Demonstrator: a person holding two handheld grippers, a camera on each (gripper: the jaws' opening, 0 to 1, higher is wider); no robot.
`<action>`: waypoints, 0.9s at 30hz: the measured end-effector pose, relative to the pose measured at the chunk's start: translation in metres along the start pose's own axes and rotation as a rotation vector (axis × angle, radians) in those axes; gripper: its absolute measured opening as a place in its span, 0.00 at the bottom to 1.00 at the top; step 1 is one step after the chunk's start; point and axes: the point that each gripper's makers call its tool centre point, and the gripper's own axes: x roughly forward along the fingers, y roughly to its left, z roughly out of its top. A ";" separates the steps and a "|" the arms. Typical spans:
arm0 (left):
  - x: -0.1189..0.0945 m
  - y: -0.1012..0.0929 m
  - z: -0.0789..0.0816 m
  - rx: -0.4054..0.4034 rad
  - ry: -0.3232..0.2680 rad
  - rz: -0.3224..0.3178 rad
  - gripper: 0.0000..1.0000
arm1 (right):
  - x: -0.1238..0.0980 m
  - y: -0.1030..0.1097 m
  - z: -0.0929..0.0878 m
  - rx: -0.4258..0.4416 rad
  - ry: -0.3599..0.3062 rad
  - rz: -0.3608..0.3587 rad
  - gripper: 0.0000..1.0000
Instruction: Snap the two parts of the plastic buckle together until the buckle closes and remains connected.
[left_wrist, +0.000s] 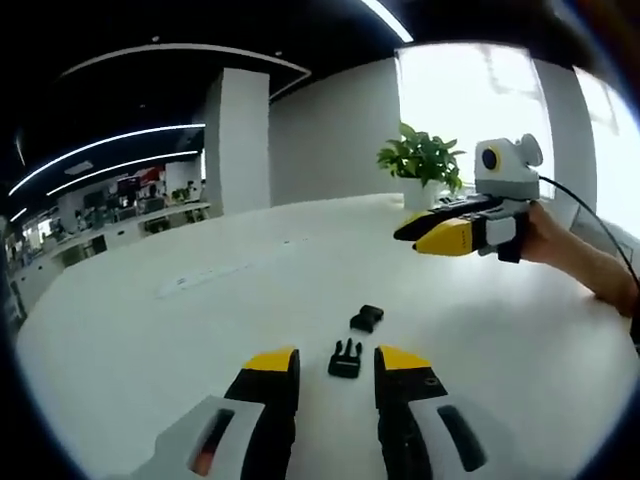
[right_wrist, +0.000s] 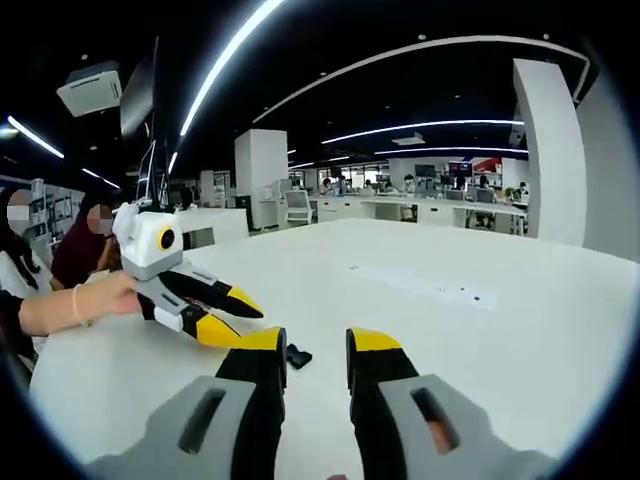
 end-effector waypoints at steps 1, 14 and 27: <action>0.000 0.000 0.000 -0.005 -0.004 -0.002 0.30 | 0.000 0.000 0.000 0.003 0.000 0.001 0.24; 0.014 -0.003 -0.010 -0.009 0.021 -0.003 0.28 | -0.003 -0.001 -0.003 0.046 -0.017 -0.010 0.23; 0.015 -0.001 -0.009 -0.020 0.007 -0.009 0.20 | 0.000 0.000 -0.004 0.047 -0.012 0.005 0.23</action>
